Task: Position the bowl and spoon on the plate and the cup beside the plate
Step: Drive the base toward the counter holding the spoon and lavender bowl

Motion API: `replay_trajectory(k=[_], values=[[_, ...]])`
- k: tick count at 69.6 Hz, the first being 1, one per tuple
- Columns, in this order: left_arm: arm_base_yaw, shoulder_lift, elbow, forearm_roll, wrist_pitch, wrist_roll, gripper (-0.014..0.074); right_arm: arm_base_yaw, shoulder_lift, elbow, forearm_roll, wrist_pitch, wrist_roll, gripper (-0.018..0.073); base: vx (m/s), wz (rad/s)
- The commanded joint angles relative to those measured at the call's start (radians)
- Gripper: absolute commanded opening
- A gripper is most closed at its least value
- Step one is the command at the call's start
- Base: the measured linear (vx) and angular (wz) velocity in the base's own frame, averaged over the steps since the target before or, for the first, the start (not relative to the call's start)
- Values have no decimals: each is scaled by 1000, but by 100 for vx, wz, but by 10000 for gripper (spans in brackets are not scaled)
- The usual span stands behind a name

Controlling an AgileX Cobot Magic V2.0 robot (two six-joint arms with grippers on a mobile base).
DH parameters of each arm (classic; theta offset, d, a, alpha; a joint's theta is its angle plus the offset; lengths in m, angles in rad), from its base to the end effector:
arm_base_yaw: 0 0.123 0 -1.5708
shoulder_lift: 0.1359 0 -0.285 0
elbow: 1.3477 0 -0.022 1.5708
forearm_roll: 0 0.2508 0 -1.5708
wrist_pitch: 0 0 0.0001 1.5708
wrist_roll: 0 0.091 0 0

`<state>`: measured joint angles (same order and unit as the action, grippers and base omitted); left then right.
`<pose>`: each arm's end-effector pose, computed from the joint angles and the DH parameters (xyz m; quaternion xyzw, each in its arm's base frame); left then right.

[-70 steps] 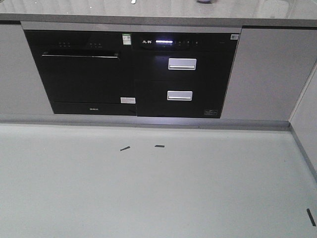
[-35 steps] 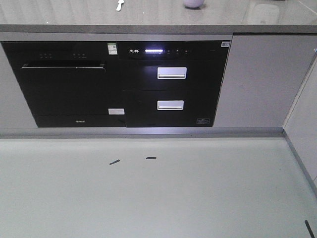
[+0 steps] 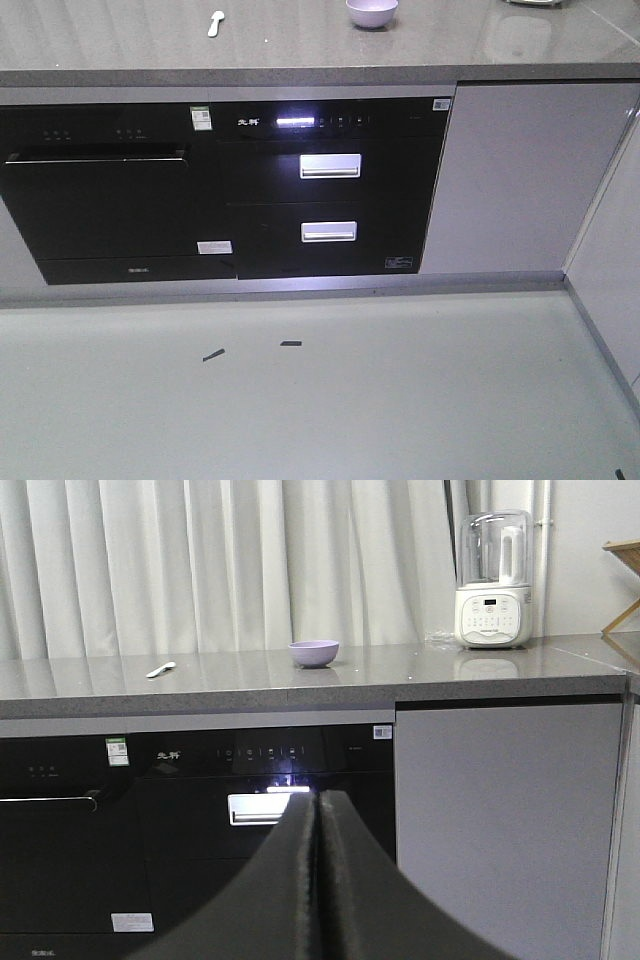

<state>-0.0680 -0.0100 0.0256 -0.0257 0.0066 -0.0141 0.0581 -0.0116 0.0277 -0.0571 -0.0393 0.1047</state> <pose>0.0565 -0.0039 0.2045 0.0097 0.6837 -0.0394 0.7286 0.0562 0.0035 0.2080 -0.0043 0.6670 0.0401 0.7439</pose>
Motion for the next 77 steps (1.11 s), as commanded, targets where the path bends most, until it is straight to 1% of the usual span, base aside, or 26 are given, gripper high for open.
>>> replay_trajectory(k=[1,77], values=[[-8,-15,-9,-5,-74,-11,-6,-6,-9,4,-7,-73,-2,-6,17,-3],[-8,-15,-9,-5,-74,-11,-6,-6,-9,4,-7,-73,-2,-6,18,5]])
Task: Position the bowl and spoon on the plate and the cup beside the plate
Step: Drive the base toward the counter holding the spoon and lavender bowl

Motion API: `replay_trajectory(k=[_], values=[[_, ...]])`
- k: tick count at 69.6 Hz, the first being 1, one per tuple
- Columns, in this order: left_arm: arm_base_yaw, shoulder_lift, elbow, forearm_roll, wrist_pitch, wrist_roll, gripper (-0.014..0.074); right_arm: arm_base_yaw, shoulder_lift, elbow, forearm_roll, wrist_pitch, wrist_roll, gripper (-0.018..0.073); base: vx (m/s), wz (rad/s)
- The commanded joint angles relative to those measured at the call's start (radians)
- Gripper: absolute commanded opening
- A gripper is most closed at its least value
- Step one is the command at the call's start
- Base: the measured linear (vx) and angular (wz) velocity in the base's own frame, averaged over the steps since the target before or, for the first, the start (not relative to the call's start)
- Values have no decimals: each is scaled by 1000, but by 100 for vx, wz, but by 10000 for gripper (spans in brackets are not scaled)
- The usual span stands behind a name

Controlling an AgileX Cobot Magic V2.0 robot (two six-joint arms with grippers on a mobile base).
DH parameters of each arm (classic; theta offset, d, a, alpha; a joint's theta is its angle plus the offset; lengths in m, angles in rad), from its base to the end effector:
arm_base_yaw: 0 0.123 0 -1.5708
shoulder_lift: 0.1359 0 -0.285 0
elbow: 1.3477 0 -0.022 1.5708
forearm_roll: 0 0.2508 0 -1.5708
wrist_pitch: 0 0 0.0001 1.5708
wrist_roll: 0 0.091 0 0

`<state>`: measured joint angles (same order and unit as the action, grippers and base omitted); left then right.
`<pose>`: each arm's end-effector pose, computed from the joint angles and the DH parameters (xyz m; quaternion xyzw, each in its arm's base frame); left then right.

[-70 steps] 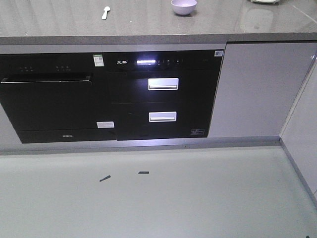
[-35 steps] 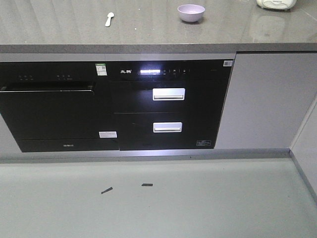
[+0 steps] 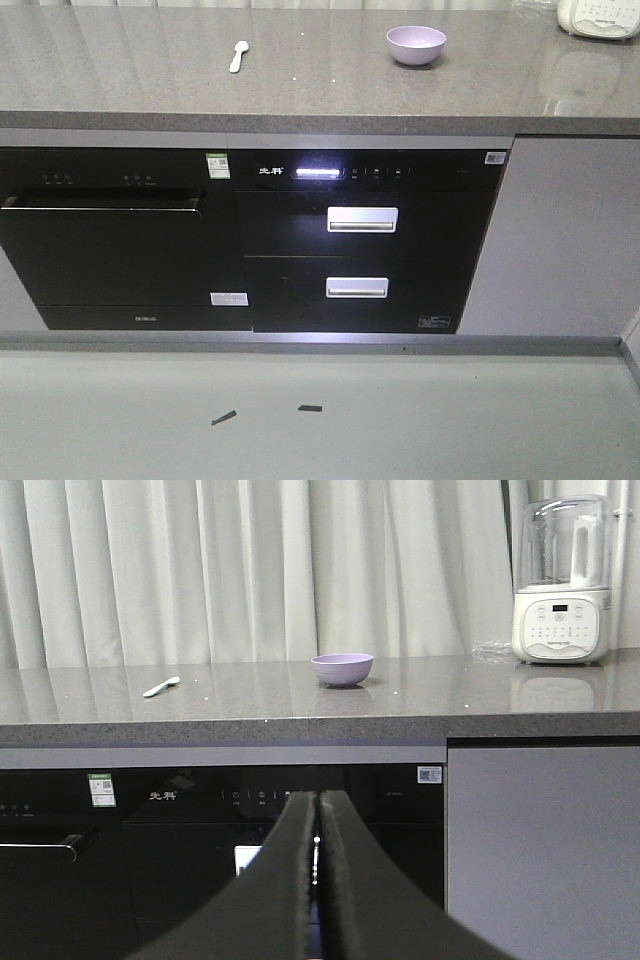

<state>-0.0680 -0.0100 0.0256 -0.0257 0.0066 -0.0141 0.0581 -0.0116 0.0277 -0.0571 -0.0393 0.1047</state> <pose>0.0565 -0.0039 0.2045 0.0097 0.6837 -0.0394 0.7286 0.0562 0.0035 0.2080 -0.0043 0.6670 0.0401 0.7439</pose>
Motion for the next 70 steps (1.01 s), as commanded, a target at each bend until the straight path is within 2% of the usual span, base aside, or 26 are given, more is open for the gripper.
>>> replay_trajectory(k=[1,70], values=[[-8,-15,-9,-5,-74,-11,-6,-6,-9,4,-7,-73,-2,-6,22,3],[-8,-15,-9,-5,-74,-11,-6,-6,-9,4,-7,-73,-2,-6,22,-5]])
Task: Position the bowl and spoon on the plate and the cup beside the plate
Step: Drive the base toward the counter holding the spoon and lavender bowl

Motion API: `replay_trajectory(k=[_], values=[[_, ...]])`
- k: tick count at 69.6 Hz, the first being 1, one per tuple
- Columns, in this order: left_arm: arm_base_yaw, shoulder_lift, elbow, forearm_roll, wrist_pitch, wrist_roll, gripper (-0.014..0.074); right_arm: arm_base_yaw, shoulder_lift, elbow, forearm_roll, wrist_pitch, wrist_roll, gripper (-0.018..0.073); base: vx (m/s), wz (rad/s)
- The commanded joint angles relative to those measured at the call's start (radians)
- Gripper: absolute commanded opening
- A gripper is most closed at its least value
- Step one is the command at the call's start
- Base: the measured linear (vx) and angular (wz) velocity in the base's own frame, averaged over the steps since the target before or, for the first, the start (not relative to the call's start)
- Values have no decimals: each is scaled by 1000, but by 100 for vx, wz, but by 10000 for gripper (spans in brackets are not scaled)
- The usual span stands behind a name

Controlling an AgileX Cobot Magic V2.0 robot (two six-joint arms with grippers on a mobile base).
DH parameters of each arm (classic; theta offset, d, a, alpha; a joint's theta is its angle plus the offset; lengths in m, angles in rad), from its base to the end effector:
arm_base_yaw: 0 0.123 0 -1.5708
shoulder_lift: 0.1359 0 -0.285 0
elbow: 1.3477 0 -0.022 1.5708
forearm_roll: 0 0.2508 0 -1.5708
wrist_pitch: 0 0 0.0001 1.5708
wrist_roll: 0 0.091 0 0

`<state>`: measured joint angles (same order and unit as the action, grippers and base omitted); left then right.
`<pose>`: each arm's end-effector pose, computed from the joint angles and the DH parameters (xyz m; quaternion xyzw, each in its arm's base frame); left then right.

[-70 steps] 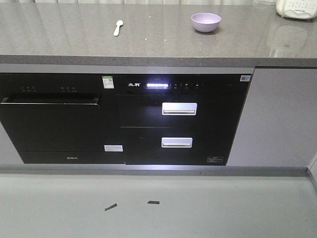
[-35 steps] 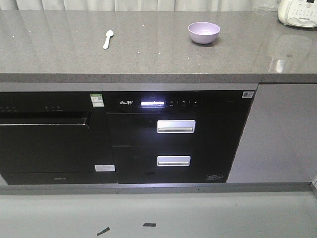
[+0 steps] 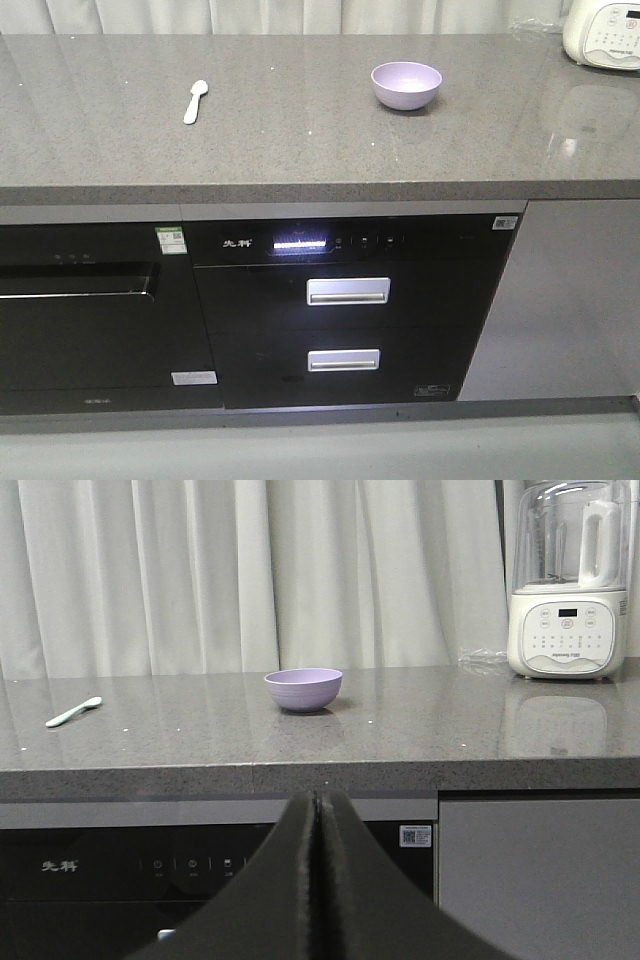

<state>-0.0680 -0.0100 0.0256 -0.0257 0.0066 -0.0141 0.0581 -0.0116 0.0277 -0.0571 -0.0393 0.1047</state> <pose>0.0565 -0.0039 0.2045 0.0097 0.6837 -0.0394 0.7286 0.0562 0.0035 0.2080 -0.0043 0.6670 0.0401 0.7439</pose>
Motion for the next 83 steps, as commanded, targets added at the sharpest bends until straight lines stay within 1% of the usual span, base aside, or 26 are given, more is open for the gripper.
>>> replay_trajectory(k=[1,83], values=[[-8,-15,-9,-5,-74,-11,-6,-6,-9,4,-7,-73,-2,-6,19,-5],[-8,-15,-9,-5,-74,-11,-6,-6,-9,4,-7,-73,-2,-6,19,-1]])
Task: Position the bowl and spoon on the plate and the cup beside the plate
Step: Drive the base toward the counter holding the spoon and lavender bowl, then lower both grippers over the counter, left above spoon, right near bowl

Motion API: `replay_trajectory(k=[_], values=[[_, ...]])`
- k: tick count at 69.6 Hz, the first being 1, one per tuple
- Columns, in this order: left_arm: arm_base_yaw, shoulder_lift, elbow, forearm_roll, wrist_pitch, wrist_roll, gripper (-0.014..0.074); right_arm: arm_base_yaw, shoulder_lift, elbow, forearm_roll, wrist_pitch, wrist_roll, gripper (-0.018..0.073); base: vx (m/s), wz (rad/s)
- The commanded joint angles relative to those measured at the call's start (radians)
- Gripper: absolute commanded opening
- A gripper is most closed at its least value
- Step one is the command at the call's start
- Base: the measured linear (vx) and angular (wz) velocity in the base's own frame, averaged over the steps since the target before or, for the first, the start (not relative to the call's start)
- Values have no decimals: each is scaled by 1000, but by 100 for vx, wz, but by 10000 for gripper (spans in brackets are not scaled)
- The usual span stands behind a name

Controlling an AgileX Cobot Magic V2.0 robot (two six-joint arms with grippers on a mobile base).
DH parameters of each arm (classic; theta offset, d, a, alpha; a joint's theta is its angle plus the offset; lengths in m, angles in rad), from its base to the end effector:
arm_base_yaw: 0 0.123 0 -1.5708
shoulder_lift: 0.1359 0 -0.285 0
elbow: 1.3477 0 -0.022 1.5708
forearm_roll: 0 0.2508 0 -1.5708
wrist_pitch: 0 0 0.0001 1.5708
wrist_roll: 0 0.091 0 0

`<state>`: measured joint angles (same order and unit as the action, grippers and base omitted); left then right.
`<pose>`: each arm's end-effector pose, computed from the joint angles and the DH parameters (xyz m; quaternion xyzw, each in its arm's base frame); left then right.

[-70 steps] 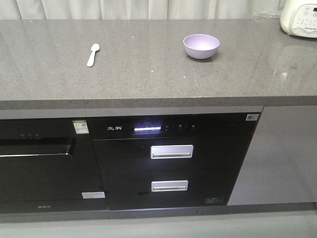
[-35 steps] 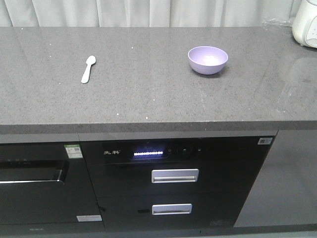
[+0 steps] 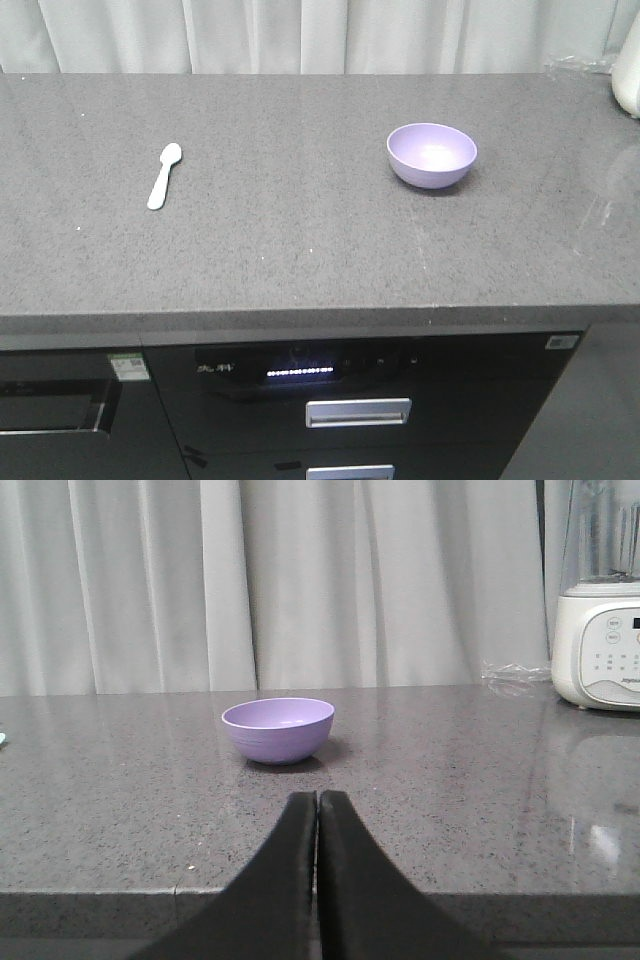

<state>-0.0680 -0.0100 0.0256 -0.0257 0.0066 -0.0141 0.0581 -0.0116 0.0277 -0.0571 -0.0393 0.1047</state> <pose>0.0565 -0.0039 0.2045 0.0097 0.6837 -0.0394 0.7286 0.0562 0.0035 0.2080 -0.0043 0.6670 0.0401 0.7439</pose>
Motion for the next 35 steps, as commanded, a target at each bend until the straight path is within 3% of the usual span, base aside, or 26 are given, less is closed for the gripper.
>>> replay_trajectory(k=[1,35], values=[[-8,-15,-9,-5,-74,-11,-6,-6,-9,4,-7,-73,-2,-6,20,0],[-8,-15,-9,-5,-74,-11,-6,-6,-9,4,-7,-73,-2,-6,20,0]])
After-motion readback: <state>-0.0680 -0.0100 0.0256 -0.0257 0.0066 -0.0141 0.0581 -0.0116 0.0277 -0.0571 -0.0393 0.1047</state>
